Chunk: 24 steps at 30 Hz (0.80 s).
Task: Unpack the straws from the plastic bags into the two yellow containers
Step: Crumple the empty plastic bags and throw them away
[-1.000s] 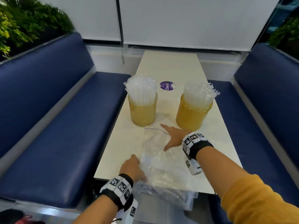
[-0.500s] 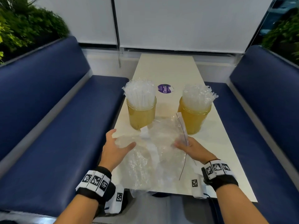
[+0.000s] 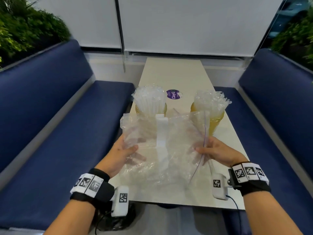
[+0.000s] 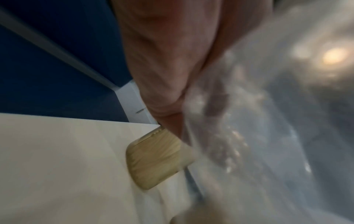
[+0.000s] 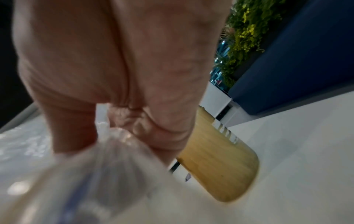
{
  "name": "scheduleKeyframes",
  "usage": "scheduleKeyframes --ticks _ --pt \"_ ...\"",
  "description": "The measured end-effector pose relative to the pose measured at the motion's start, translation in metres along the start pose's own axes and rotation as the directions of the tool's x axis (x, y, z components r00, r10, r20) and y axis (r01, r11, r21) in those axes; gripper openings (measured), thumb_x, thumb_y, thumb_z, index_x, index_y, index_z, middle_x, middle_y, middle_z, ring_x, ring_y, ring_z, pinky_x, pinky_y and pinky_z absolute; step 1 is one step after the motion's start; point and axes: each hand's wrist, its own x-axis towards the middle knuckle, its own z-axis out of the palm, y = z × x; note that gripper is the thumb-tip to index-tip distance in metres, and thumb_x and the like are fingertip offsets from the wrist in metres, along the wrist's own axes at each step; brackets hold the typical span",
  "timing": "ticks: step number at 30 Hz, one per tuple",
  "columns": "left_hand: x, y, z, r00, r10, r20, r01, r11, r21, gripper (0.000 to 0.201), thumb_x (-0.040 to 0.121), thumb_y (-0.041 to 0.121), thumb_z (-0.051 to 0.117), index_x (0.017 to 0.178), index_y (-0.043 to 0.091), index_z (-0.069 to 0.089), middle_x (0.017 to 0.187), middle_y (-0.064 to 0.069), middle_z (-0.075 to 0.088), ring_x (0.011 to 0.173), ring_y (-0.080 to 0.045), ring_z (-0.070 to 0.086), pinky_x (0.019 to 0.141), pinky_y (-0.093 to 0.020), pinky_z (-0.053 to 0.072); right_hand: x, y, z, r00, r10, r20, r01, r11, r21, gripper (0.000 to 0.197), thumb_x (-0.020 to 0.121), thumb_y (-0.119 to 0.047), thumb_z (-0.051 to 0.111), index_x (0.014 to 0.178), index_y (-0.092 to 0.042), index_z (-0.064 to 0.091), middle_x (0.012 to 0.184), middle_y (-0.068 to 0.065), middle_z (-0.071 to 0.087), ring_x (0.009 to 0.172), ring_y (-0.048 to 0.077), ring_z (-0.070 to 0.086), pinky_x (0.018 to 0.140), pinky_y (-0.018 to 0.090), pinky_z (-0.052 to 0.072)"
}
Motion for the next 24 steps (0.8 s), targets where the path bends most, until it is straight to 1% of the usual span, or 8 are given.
scheduleKeyframes --ticks 2,4,8,12,15,19,21,24 --pt "-0.001 0.012 -0.005 0.999 0.020 0.045 -0.020 1.000 0.001 0.041 0.099 -0.002 0.052 0.134 0.019 0.061 0.134 -0.004 0.068 0.090 -0.030 0.075 0.065 -0.033 0.061 0.000 0.003 -0.010 0.997 -0.071 -0.030 0.071 0.997 0.013 0.026 0.089 -0.007 0.064 0.113 -0.014 0.072 0.098 0.015 0.076 0.073 0.022 0.071 0.059 0.028 0.055" --pt "-0.001 0.021 -0.009 0.993 0.048 0.104 -0.051 0.998 0.031 0.031 0.093 -0.015 0.052 0.094 0.003 0.077 0.133 -0.008 0.067 0.110 -0.035 0.070 0.078 -0.038 0.061 0.002 0.011 -0.023 0.991 -0.128 -0.029 0.129 0.990 0.053 0.014 0.083 -0.003 0.071 0.094 0.006 0.073 0.098 0.015 0.073 0.086 0.026 0.070 0.074 0.033 0.057" --pt "0.004 0.033 -0.012 0.979 0.132 0.156 -0.170 0.948 0.268 0.061 0.079 -0.032 0.044 0.049 0.014 0.072 0.129 0.002 0.069 0.125 -0.026 0.062 0.108 -0.053 0.045 -0.003 0.007 -0.027 0.995 -0.045 0.093 0.063 0.978 -0.199 0.027 0.085 0.007 0.068 0.109 -0.004 0.076 0.127 0.000 0.068 0.119 0.019 0.063 0.106 0.038 0.049" --pt "0.008 0.043 -0.021 0.945 0.295 0.141 -0.323 0.767 0.554 0.068 0.073 -0.031 0.042 0.041 0.024 0.065 0.116 0.012 0.072 0.112 -0.012 0.065 0.104 -0.040 0.049 -0.024 -0.028 -0.038 0.951 0.178 0.252 -0.071 0.921 -0.383 0.081 0.076 -0.022 0.085 0.146 -0.031 0.045 0.149 -0.017 0.049 0.141 0.003 0.041 0.120 0.039 0.031" --pt "0.010 0.057 -0.010 0.909 0.372 0.188 -0.399 0.646 0.651 0.067 0.071 -0.030 0.040 0.041 0.026 0.063 0.107 0.013 0.074 0.105 -0.010 0.066 0.095 -0.028 0.050 -0.019 -0.059 -0.017 0.992 0.017 0.122 0.032 0.923 -0.382 0.104 0.061 -0.054 0.089 0.150 -0.038 0.036 0.152 -0.022 0.043 0.142 -0.004 0.035 0.122 0.039 0.025" --pt "0.011 0.073 0.026 0.867 0.377 0.326 -0.498 0.634 0.592 0.064 0.065 -0.029 0.039 0.043 0.026 0.063 0.097 0.008 0.077 0.101 -0.009 0.068 0.092 -0.016 0.050 0.018 -0.073 0.054 0.987 -0.103 0.120 0.156 0.754 -0.637 0.124 0.049 -0.053 0.095 0.150 -0.049 0.024 0.149 -0.024 0.040 0.136 -0.009 0.035 0.114 0.022 0.030" --pt "0.013 0.076 0.028 0.848 0.416 0.329 -0.530 0.662 0.530 0.061 0.065 -0.029 0.043 0.043 0.024 0.064 0.094 0.005 0.077 0.099 -0.012 0.070 0.090 -0.016 0.050 0.036 -0.061 0.077 0.984 -0.077 0.158 0.164 0.724 -0.670 0.119 0.046 -0.054 0.096 0.146 -0.048 0.033 0.139 -0.022 0.052 0.127 -0.002 0.048 0.106 0.022 0.041" --pt "0.006 0.081 0.012 0.857 0.423 0.295 -0.516 0.689 0.509 0.053 0.066 -0.029 0.044 0.048 0.014 0.069 0.100 0.005 0.076 0.103 -0.016 0.069 0.092 -0.021 0.052 0.048 -0.040 0.074 0.989 -0.074 0.129 0.140 0.758 -0.638 0.068 0.061 -0.039 0.094 0.122 -0.030 0.065 0.112 -0.014 0.072 0.103 0.004 0.067 0.092 0.034 0.056"
